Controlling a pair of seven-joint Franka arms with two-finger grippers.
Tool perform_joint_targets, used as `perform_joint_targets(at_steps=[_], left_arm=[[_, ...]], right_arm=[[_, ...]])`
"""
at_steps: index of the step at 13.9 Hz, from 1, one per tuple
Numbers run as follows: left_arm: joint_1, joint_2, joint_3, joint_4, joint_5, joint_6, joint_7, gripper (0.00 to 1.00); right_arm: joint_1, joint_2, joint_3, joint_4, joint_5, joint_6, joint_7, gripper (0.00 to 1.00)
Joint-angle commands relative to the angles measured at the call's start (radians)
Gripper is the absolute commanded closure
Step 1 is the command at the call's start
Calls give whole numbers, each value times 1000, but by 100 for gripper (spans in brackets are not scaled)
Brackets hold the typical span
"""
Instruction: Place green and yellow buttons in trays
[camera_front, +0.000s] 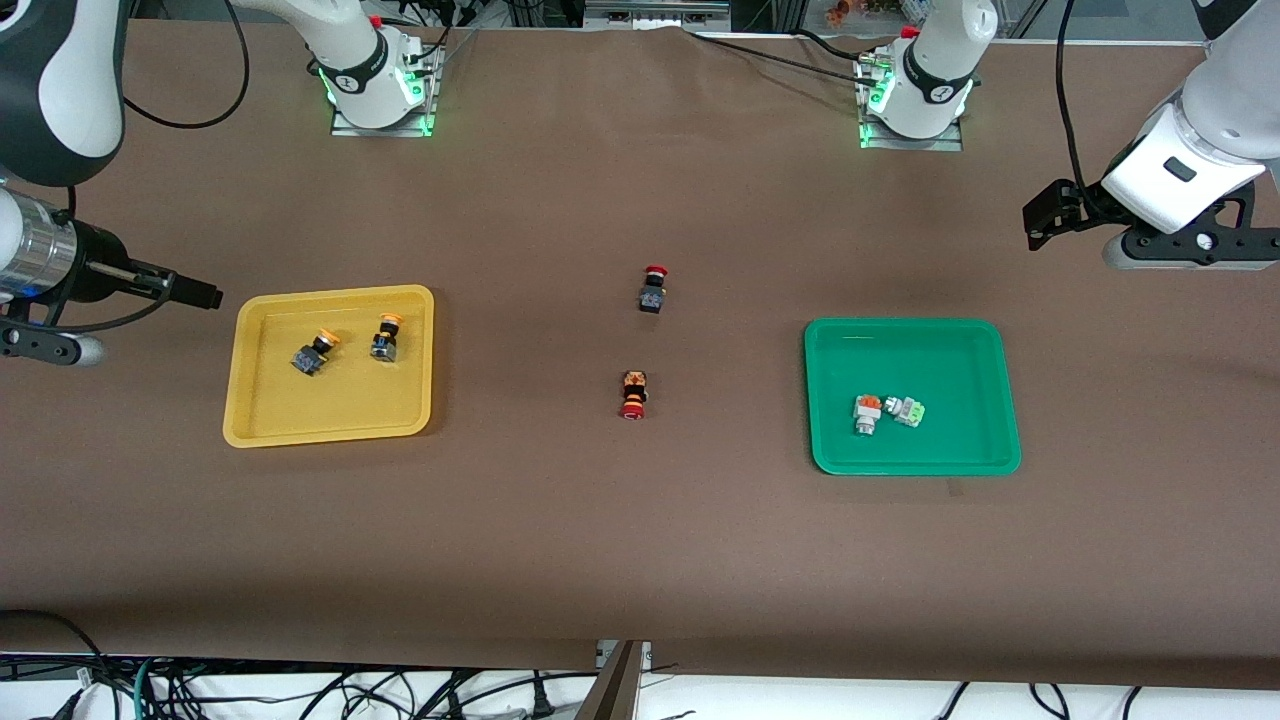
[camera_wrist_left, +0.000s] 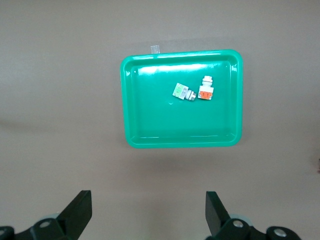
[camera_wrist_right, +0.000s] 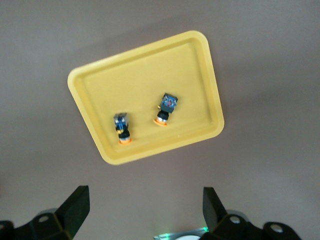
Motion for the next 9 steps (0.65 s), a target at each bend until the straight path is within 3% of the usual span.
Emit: perform_joint_targets(at_steps=[1,3,4,5,9], left_arm=[[-1,14,3,31,-18,-25,21,0],[-1,14,3,31,-18,-25,21,0],[-1,14,3,31,-18,-25,21,0],[-1,14,3,31,-18,-25,21,0],[-1,14,3,33,-18,-23,19,0]], right_arm=[[-261,-127,311,-82,-81,10,-44,0],[-464,-214,549,-194,-118,89,-44,0],[-548,-249,645,-245,-130,128,-44,0],[-593,-271,694,-271,-141,145,-46,0],[-597,-273,695,-264,-164,136,-105,0]])
